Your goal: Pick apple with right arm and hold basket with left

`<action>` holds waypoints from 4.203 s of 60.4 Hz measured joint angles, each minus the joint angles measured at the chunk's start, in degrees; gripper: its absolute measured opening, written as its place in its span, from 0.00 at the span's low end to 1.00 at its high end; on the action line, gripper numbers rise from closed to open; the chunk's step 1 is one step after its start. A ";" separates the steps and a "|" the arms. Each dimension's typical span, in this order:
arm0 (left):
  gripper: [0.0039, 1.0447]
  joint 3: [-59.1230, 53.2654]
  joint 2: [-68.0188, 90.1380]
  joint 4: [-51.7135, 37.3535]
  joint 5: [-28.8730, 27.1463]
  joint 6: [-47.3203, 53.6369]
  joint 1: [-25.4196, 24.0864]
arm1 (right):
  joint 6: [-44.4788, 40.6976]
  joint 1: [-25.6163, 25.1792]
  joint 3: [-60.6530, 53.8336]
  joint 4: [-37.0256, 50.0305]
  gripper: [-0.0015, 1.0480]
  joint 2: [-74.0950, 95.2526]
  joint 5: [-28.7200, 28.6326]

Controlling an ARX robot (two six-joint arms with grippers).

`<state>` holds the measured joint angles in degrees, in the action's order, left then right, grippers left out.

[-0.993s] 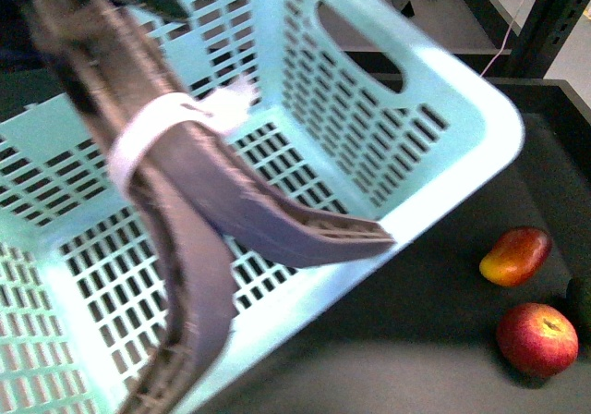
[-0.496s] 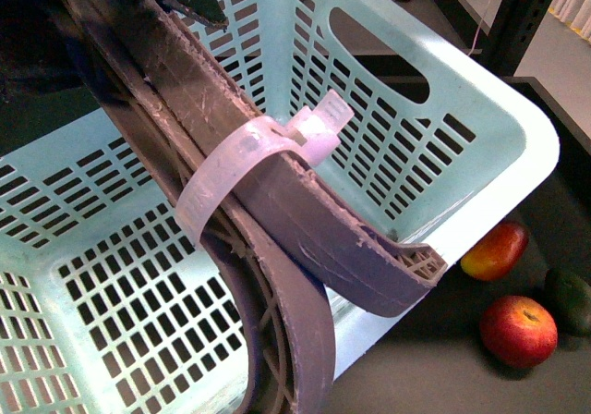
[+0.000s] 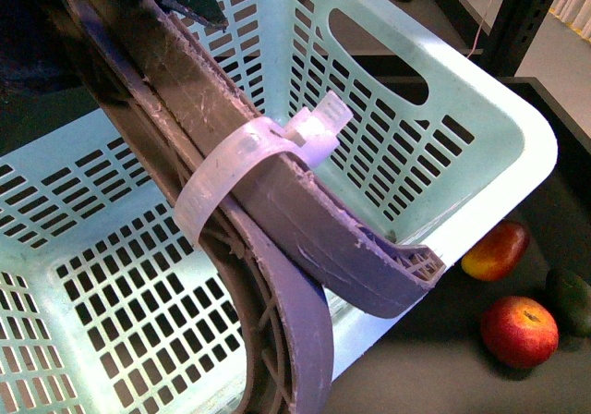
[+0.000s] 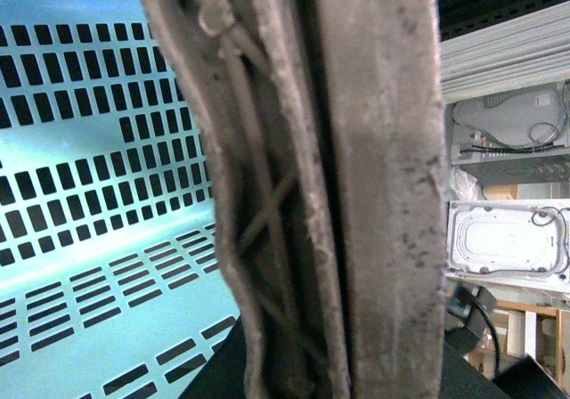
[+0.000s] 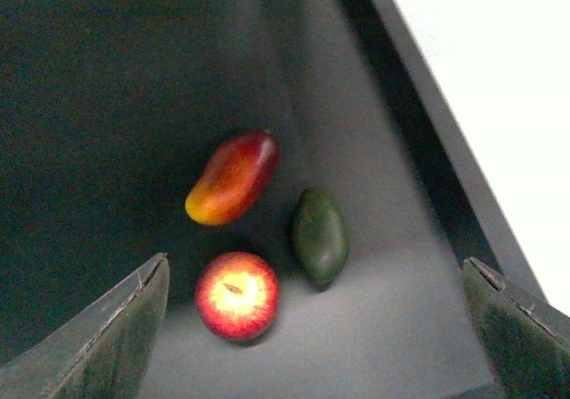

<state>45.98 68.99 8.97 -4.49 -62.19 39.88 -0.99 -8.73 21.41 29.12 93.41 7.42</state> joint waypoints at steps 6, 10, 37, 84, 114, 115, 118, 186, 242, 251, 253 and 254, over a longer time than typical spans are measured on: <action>0.15 0.00 0.00 0.00 -0.02 0.00 0.00 | -3.56 0.55 4.28 0.87 0.92 9.38 0.50; 0.15 0.00 0.00 0.00 -0.04 0.00 0.00 | -5.51 0.87 6.69 0.37 0.92 13.44 0.52; 0.15 -0.02 0.02 0.02 -0.02 0.09 0.00 | -9.84 2.78 18.95 -7.72 0.92 27.91 -5.81; 0.15 -0.02 0.02 0.04 -0.04 0.15 0.00 | -11.56 4.44 25.79 -8.63 0.81 44.61 -8.31; 0.15 -0.02 0.02 0.04 -0.04 0.17 0.00 | -13.35 2.95 22.18 -9.68 0.70 33.86 -10.51; 0.15 -0.02 0.02 0.04 -0.04 0.17 0.00 | -13.62 2.95 21.90 -9.57 0.70 33.03 -10.49; 0.15 -0.02 0.04 0.04 -0.04 0.17 0.00 | -15.08 2.95 20.59 -8.94 0.70 29.57 -10.54; 0.15 -0.02 0.02 0.04 0.00 0.07 0.00 | -2.05 36.04 11.91 -12.00 0.70 -22.36 -10.01; 0.15 -0.02 0.20 0.09 0.37 -0.22 0.11 | 2.32 9.11 -2.95 9.46 0.69 -34.07 -6.99; 0.15 -0.02 0.20 0.09 -0.02 -0.31 0.11 | 1.62 8.92 -7.41 11.76 0.47 -38.29 -7.43; 0.15 -0.02 0.20 0.09 -0.02 -0.24 0.11 | 1.53 8.92 -8.28 11.74 0.42 -39.19 -7.45; 0.15 -0.02 0.20 0.09 -0.02 -0.26 0.11 | 1.53 8.92 -8.59 11.69 0.41 -39.47 -7.45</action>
<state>45.95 69.19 9.06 -4.51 -62.46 39.99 0.54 0.19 12.82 40.82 53.93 -0.03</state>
